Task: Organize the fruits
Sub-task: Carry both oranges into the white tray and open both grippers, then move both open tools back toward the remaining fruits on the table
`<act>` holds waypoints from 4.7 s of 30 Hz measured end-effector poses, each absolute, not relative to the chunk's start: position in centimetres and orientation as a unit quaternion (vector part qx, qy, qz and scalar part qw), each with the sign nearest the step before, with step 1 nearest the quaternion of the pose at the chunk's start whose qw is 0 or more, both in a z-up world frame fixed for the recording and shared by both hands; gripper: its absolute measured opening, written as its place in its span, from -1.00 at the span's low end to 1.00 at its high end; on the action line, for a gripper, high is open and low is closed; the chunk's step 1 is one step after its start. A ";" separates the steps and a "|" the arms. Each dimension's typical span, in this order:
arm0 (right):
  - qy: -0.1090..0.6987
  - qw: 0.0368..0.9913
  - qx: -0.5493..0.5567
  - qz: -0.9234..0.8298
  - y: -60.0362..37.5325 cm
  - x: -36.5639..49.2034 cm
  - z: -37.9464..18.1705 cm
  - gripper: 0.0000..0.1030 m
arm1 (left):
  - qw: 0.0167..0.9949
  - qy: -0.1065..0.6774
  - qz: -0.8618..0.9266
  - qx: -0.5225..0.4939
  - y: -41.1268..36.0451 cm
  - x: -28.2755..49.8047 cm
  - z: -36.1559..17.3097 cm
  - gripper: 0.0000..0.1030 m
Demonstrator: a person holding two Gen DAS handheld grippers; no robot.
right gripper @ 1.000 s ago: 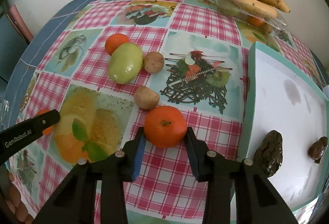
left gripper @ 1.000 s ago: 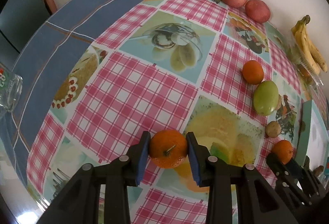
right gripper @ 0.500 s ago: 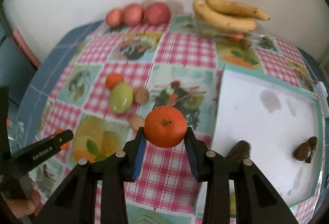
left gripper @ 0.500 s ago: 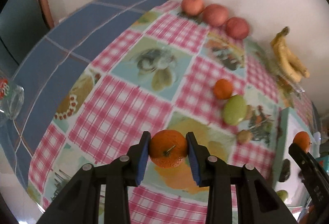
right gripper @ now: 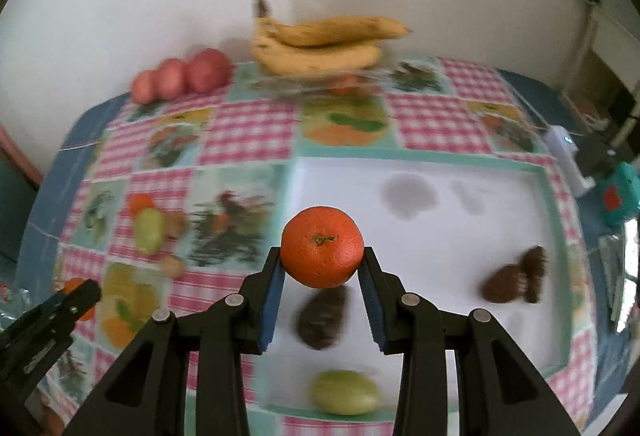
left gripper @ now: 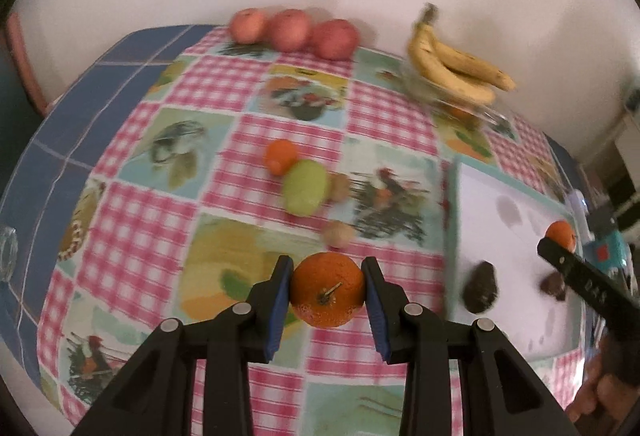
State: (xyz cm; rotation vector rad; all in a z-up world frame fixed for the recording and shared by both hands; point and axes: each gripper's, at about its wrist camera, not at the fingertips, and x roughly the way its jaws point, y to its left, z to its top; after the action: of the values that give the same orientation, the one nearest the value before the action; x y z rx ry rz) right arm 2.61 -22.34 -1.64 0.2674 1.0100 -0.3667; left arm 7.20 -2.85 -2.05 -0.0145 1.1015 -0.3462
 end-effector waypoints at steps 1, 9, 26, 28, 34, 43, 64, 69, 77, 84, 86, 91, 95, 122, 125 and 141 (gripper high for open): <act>0.480 0.847 0.134 -0.185 -23.4 2.1 -1.6 -0.24 | 0.836 0.520 -0.174 -0.001 -3.7 6.8 -1.9 -0.28; 0.469 0.822 0.180 -0.268 -30.7 -2.6 -0.8 -0.24 | 0.825 0.503 -0.251 0.059 -10.8 3.4 -1.5 -0.27; 0.482 0.797 0.222 -0.288 -35.0 -7.1 -2.5 -0.24 | 0.793 0.482 -0.337 0.161 -20.9 -0.4 -5.0 -0.27; 0.495 0.791 0.222 -0.282 -34.9 -6.9 -3.5 -0.24 | 0.790 0.482 -0.339 0.167 -21.2 -0.5 -5.4 -0.27; 0.519 0.777 0.231 -0.271 -34.4 -6.6 -5.6 -0.24 | 0.780 0.501 -0.340 0.159 -21.0 -0.4 -6.8 -0.27; 0.545 0.760 0.233 -0.266 -33.9 -6.1 -7.6 -0.24 | 0.770 0.520 -0.335 0.155 -21.0 -0.1 -8.0 -0.27; 0.557 0.756 0.214 -0.272 -33.3 -5.3 -9.2 0.04 | 0.755 0.539 -0.343 0.148 -20.9 0.1 -8.4 0.06; 0.555 0.755 0.214 -0.278 -33.7 -5.5 -9.1 0.06 | 0.754 0.534 -0.352 0.152 -21.1 -0.3 -7.9 0.18; 0.532 0.769 0.212 -0.285 -34.3 -6.0 -7.8 0.30 | 0.759 0.519 -0.360 0.157 -21.4 -0.8 -6.3 0.30; 0.505 0.783 0.214 -0.294 -34.8 -6.5 -6.4 0.34 | 0.777 0.502 -0.350 0.151 -20.4 -0.4 -4.6 0.50; 0.498 0.785 0.217 -0.298 -34.9 -6.6 -6.2 0.34 | 0.781 0.504 -0.341 0.142 -19.9 0.1 -4.2 0.54; 0.485 0.786 0.227 -0.310 -35.5 -7.0 -5.6 0.34 | 0.794 0.509 -0.307 0.125 -18.1 1.6 -3.8 0.71; 0.484 0.785 0.229 -0.310 -35.5 -7.1 -5.6 0.34 | 0.813 0.510 -0.260 0.109 -16.1 3.0 -3.4 0.72; 0.450 0.859 0.123 -0.210 -27.9 -2.7 -4.1 0.73 | 0.858 0.506 -0.072 -0.043 -0.5 12.9 -2.0 1.00; 0.447 0.864 0.112 -0.203 -27.1 -2.0 -4.0 0.73 | 0.860 0.504 -0.069 -0.045 -0.1 13.8 -1.9 1.00; 0.436 0.886 0.099 -0.123 -22.5 3.4 -2.8 0.73 | 0.860 0.505 -0.015 -0.069 3.5 17.4 -1.3 1.00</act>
State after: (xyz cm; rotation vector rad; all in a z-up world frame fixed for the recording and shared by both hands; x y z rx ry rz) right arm 3.42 -22.48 -2.81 0.2058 0.9064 -0.2552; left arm 17.42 3.55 -1.25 -0.1457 1.0590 -0.0316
